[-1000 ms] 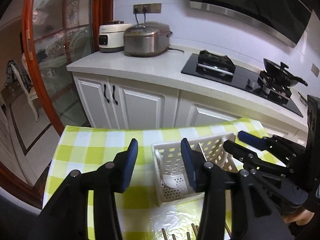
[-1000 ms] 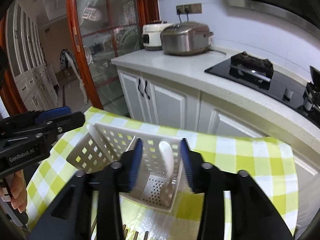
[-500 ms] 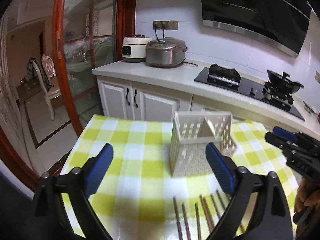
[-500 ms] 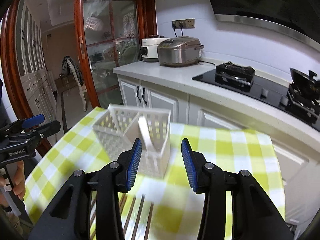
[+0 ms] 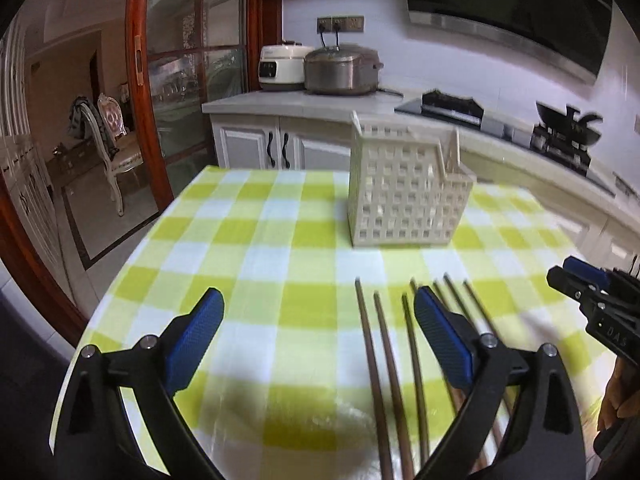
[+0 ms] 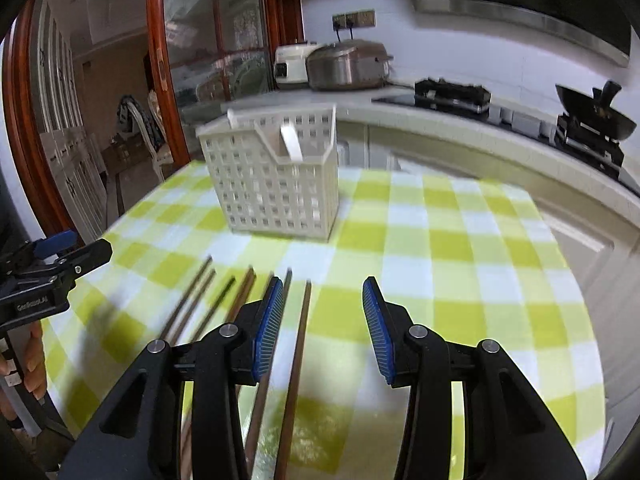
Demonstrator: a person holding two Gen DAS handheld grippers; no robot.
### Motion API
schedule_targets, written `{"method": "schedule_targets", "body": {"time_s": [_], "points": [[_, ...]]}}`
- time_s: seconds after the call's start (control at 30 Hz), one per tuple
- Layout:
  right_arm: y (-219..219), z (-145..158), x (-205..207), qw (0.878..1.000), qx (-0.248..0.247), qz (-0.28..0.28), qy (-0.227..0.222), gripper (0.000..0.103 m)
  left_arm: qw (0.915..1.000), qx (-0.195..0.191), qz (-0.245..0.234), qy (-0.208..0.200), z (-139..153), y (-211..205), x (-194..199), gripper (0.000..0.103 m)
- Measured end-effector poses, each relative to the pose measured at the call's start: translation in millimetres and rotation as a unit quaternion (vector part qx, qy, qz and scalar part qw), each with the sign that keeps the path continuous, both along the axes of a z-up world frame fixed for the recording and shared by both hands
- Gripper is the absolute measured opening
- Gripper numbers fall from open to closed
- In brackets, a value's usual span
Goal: Organize utensils
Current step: 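Open the right tool and bring it back over the chopsticks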
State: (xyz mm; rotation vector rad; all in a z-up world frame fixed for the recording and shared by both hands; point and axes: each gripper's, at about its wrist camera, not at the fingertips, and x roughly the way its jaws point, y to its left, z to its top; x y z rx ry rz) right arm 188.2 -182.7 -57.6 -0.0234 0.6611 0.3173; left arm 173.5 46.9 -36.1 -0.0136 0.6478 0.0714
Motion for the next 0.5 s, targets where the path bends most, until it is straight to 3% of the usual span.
{"method": "schedule_targets", "body": {"time_s": [0.17,0.33,0.5], "points": [[8.9,-34.4,7.0,0.999,-0.018,0.003,0.038,0.04,0.9997,-0.006,-0.006,0.024,-21.0,-1.9,-3.3,0.092],[16.2,-47.2,14.6,0.998,-0.024,0.009,0.055,0.036,0.9994,0.002,-0.012,0.032,-33.1,-2.5,-3.8,0.092],[25.6,-56.4,23.3,0.996,-0.039,0.021,0.075,0.029,0.9988,-0.003,-0.018,0.046,-41.9,-0.1,2.1,0.083]]}}
